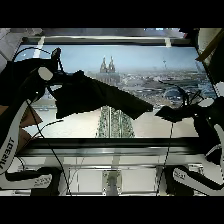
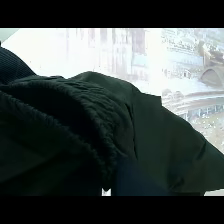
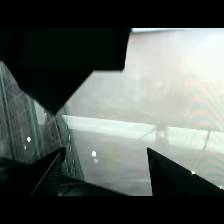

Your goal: Fold the clothes and pants, and hang the long-sleeved shirts on hangers.

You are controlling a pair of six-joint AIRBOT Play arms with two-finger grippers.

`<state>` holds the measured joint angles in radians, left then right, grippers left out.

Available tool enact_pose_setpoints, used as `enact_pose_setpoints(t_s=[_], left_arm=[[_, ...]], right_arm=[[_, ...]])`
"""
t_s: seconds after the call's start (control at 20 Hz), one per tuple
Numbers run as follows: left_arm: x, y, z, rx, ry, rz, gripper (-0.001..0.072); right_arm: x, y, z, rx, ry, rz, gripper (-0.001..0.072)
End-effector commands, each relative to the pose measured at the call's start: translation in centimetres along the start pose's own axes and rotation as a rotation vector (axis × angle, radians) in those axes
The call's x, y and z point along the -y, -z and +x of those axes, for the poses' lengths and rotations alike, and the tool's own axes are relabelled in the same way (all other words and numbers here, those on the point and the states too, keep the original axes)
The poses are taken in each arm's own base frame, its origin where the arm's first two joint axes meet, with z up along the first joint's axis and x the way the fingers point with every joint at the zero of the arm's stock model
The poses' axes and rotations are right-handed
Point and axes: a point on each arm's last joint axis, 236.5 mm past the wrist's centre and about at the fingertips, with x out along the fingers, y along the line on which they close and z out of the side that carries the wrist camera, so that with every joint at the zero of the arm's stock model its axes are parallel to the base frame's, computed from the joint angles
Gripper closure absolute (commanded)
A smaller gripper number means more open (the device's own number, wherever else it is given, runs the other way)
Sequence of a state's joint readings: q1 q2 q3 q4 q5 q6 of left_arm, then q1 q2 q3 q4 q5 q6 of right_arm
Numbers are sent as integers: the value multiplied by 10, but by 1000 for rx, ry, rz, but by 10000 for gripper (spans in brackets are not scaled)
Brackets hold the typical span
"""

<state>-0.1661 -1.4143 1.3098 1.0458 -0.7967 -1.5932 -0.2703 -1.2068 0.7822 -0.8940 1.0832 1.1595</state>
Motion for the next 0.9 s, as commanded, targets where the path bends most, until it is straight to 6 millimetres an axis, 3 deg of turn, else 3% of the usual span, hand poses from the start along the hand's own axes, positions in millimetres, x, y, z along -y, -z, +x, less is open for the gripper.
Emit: enact_pose_setpoints(t_s=[0.0,0.35,0.4,0.45,0.55,0.6,0.7,0.75,0.85], left_arm=[[1,2,0,-8,1,8,677],[1,2,0,-8,1,7,677],[1,2,0,-8,1,7,676],[1,2,0,-8,1,7,677],[1,2,0,-8,1,8,677],[1,2,0,-8,1,8,677],[0,-2,-4,3,0,4,677],[-2,-7,-11,20,-1,4,677],[0,-26,-39,88,3,7,677]], right_arm=[[-1,-44,19,142,23,-9,121],[-5,-52,71,17,-14,-41,122],[-7,-52,75,6,-17,-47,149],[-11,-52,78,0,-19,-70,245],[-21,-56,78,5,-27,-130,665],[-26,-61,75,13,-33,-143,702],[-44,-72,55,22,-61,-189,708],[-56,-80,39,33,-77,-222,708],[-89,-105,-17,114,-102,-321,708]])
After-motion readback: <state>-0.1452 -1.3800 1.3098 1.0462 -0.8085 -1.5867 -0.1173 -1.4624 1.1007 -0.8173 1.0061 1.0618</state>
